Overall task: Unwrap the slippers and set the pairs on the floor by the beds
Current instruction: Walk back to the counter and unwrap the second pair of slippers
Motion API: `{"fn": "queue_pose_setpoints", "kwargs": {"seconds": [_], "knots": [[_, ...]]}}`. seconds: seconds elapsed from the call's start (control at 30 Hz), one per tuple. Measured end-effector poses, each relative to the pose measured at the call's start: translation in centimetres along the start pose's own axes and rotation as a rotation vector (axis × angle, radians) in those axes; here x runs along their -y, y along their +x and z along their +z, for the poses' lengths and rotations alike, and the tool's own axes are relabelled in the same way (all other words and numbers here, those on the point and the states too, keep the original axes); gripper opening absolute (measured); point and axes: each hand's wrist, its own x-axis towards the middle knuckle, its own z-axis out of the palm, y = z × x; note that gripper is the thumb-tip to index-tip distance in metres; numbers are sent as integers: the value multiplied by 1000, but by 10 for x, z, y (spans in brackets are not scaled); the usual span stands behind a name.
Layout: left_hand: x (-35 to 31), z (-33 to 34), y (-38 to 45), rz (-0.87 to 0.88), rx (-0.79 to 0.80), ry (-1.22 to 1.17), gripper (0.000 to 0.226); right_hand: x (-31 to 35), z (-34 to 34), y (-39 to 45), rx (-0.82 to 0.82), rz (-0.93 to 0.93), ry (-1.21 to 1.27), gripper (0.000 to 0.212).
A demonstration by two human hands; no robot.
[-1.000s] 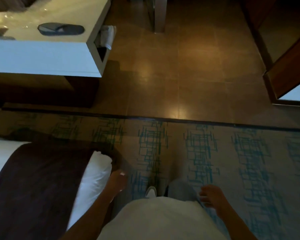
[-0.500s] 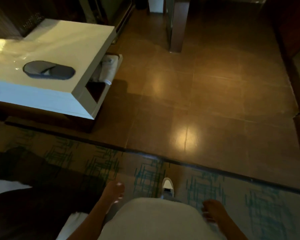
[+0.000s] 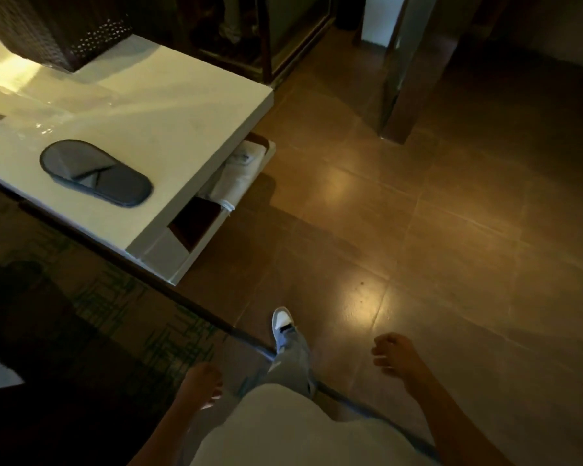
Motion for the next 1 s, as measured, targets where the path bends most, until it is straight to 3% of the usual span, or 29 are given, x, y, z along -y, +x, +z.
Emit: {"fn": "queue_pose_setpoints", "kwargs": {"seconds": [0.07,0.1,0.17,0.27,0.33,0.43,0.53,0.77,0.9,1.0], "knots": [[-15,2,20,68,36,-6,38,27,1,23,10,37,-81,14],[-24,-4,33,364,52,156,39,45,2,33,2,44,-116,13],[-57,-9,37,455,79,-8,39,82,7,51,13,58,-169,13],[-126,10,18,153,-83,76,27,136,16,84,63,29,-249,15],[-158,15,11,220,-203,79,27,173,27,100,104,3,-312,16],[-194,12,13,312,-253,88,21,225,48,125,174,-23,-384,16],[-213,6,13,316,-317,-84,24,272,74,154,256,-42,-488,16],[-212,10,21,146,-516,-297,26,386,152,208,434,-115,-771,18],[-204,17,25,-1,-604,-560,45,437,201,233,548,-269,-968,14],[-210,24,17,-48,-573,-615,33,464,228,238,605,-323,-1043,15]]}}
